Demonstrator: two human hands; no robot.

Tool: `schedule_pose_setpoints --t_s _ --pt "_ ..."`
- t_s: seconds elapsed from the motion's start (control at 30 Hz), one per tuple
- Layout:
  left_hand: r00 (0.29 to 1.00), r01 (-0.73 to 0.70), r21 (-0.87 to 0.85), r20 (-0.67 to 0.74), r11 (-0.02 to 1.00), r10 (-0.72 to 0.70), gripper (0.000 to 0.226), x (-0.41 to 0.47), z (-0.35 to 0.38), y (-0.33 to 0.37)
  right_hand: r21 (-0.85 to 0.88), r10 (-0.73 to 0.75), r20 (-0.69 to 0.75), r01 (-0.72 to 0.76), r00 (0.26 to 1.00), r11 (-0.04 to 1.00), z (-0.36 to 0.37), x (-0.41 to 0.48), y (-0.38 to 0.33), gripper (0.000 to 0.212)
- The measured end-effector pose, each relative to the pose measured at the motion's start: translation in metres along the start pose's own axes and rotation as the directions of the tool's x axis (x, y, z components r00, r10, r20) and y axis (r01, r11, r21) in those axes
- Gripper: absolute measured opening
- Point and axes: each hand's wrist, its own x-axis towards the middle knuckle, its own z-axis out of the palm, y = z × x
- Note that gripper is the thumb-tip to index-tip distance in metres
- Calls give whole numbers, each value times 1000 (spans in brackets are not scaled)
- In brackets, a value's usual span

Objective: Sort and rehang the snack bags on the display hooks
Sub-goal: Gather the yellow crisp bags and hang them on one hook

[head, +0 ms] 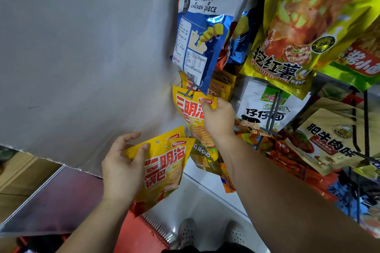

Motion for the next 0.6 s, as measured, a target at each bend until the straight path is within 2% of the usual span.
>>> schedule_pose_setpoints --t_s 0.2,0.33,0.5,0.6 --pt "1000 0 -15 20 1000 0 25 1 0 -2 -32 5 -26 -5 1000 999 2 6 2 43" --pt "1000 -1 -22 28 1000 2 25 0 3 -3 -6 40 -111 -41 993 999 2 19 4 56" --pt "999 -7 -27 47 1000 8 23 0 9 -5 -36 95 -164 -102 982 994 -8 40 3 58" --pt "998 -5 -53 55 999 8 23 2 10 -3 -61 119 -180 -132 976 989 -9 50 -2 52"
